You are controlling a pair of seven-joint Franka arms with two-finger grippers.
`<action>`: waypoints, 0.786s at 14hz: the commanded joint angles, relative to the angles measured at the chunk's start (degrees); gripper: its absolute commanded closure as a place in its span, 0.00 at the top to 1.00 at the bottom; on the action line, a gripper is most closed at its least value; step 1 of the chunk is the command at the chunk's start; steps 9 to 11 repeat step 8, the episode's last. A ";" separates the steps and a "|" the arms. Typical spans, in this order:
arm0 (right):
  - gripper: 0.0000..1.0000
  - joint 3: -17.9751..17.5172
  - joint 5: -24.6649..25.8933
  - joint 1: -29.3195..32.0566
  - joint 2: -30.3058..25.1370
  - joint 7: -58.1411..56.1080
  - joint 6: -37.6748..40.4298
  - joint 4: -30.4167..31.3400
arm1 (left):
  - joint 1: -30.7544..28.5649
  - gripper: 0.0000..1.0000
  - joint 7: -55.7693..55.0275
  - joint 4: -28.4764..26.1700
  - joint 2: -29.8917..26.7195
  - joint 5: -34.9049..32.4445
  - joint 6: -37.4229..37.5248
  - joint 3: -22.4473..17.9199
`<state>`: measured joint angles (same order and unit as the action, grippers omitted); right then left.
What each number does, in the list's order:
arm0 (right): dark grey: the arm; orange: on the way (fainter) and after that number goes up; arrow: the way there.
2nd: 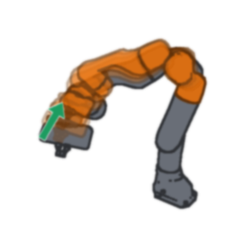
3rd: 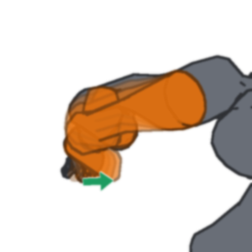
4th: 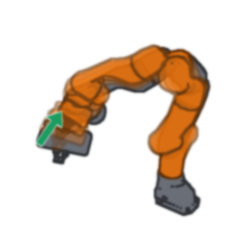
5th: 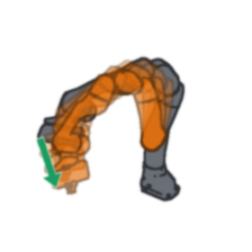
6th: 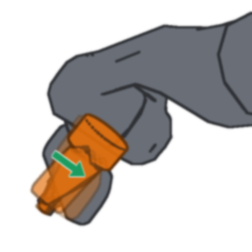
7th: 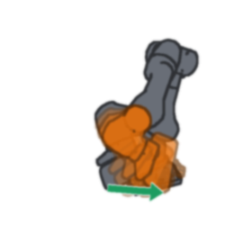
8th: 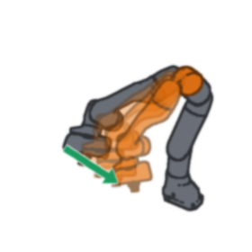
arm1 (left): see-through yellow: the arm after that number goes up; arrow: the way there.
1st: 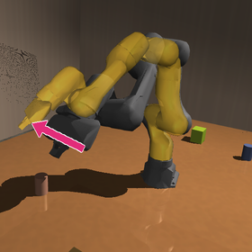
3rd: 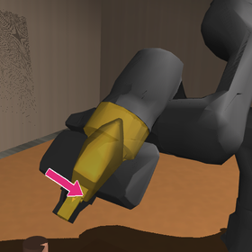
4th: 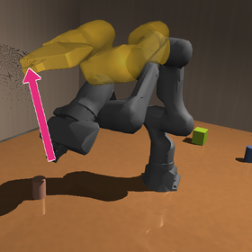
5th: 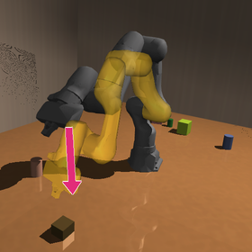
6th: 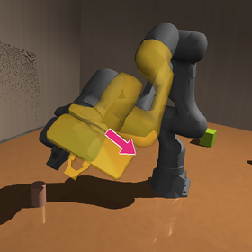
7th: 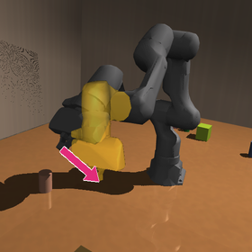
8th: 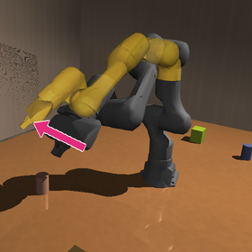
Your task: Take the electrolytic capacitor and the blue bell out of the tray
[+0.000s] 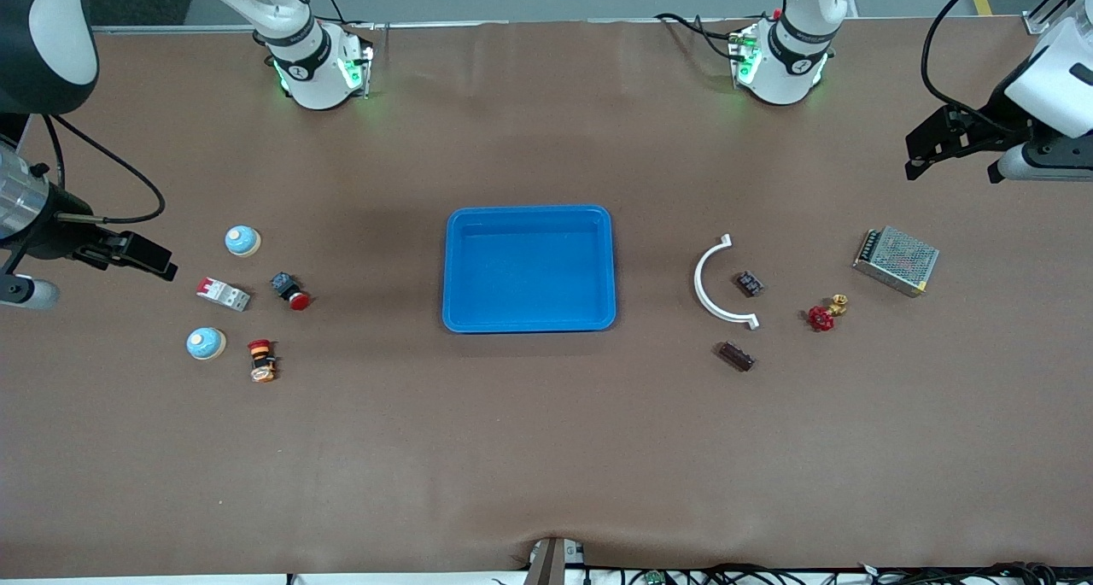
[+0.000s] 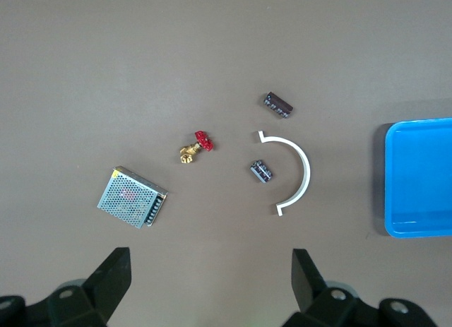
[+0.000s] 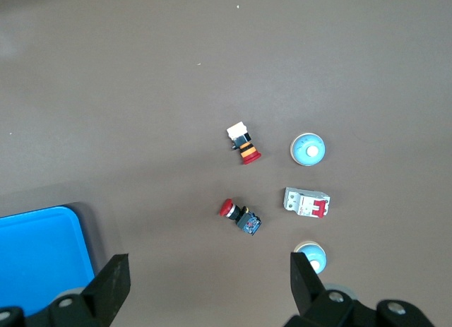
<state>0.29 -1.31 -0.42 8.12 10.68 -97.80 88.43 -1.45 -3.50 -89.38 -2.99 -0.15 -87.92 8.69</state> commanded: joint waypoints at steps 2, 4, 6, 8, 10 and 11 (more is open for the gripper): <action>1.00 0.94 -1.06 -0.81 0.76 0.65 0.50 -1.51 | 0.22 1.00 0.86 0.35 -0.70 0.33 1.17 -0.17; 1.00 0.94 -1.06 -0.73 0.76 0.65 0.50 -1.51 | 0.22 1.00 0.78 0.35 -0.70 0.33 1.17 -0.16; 1.00 0.94 -0.80 -0.73 0.67 0.31 0.85 -1.77 | 0.22 1.00 0.86 0.35 -0.70 0.33 1.17 -0.08; 1.00 0.94 -0.27 -0.73 -0.46 -0.22 2.34 -2.39 | 0.22 1.00 0.78 0.35 -0.70 0.33 1.17 -0.08; 1.00 0.94 -0.27 -0.73 -0.46 -0.22 2.34 -2.39 | 0.22 1.00 0.78 0.35 -0.70 0.33 1.17 -0.08; 1.00 0.94 -0.27 -0.73 -0.46 -0.22 2.34 -2.39 | 0.22 1.00 0.78 0.35 -0.70 0.33 1.17 -0.08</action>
